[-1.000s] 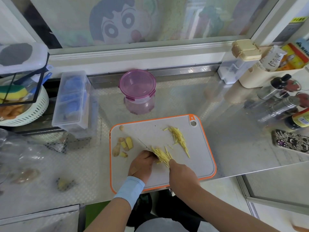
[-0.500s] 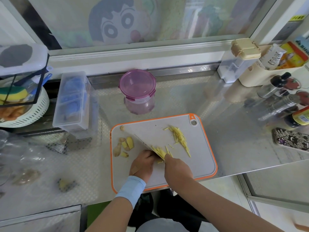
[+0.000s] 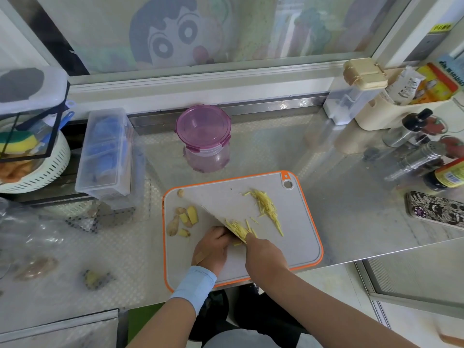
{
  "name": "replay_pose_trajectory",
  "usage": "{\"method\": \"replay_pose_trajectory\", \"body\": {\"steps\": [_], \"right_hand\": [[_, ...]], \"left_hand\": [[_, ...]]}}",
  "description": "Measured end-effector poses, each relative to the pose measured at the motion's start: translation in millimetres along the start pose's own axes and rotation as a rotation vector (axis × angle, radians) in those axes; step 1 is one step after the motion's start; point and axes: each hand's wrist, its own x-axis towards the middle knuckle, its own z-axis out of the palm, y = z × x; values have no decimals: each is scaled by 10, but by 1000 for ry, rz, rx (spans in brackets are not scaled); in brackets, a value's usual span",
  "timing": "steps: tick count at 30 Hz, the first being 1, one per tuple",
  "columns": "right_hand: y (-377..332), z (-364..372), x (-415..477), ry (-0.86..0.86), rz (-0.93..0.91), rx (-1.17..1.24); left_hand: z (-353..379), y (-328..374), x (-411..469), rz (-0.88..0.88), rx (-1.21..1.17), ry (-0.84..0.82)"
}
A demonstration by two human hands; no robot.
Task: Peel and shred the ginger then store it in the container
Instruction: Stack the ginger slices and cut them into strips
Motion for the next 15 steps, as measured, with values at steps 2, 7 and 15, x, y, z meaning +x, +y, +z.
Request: {"method": "replay_pose_trajectory", "body": {"steps": [2, 7, 15], "right_hand": [[9, 5, -1, 3, 1, 13], [99, 30, -87, 15, 1, 34], [168, 51, -181, -1, 20, -17]], "left_hand": [[-14, 24, 5, -16, 4, 4], [-12, 12, -2, -23, 11, 7], [-11, 31, 13, -3, 8, 38]]}}
